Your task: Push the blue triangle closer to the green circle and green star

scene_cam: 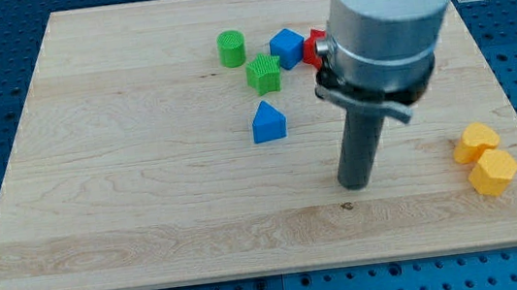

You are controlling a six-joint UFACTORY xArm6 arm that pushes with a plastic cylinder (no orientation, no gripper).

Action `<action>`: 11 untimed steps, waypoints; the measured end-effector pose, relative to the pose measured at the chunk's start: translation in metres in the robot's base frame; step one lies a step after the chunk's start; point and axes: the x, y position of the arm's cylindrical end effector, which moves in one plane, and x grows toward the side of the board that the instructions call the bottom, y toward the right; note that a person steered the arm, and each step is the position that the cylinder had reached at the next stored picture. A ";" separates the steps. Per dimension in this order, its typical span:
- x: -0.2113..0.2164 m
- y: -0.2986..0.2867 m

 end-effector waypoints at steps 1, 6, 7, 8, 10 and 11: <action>0.006 -0.009; -0.066 -0.075; -0.072 -0.085; -0.098 -0.085; -0.151 -0.085; -0.163 -0.086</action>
